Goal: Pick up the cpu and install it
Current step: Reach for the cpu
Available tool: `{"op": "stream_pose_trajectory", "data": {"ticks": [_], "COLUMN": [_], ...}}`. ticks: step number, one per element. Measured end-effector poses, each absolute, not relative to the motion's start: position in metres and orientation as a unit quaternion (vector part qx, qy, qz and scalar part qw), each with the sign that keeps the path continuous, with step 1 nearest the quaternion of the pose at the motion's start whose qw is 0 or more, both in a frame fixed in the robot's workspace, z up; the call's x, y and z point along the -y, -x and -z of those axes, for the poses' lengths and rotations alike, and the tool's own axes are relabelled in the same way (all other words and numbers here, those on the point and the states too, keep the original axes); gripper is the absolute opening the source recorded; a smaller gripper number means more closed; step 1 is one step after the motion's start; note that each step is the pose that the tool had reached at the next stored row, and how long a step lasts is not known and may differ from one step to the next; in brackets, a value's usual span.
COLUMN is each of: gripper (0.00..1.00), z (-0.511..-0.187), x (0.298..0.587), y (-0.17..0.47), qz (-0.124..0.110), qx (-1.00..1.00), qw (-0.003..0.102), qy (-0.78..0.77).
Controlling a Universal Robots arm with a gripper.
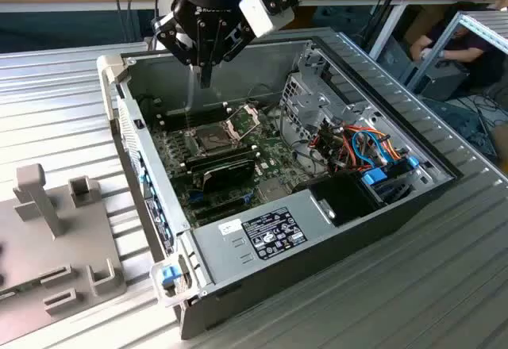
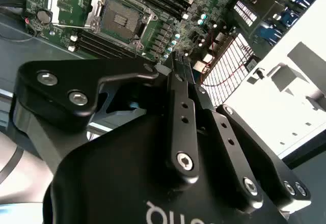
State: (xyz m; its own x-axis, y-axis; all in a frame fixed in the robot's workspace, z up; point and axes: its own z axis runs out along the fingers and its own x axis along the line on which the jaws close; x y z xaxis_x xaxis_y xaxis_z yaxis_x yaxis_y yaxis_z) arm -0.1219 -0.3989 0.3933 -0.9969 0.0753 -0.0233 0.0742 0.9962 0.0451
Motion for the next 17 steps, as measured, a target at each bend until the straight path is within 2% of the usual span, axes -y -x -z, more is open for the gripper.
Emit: {"op": "stream_pose_trajectory", "data": {"ticks": [17], "gripper": [0.11], "z": [-0.3933], "x": [0.3988], "y": [0.1265], "qz": [-0.022], "qx": [-0.999], "qw": [0.012], "qy": [-0.037]}}
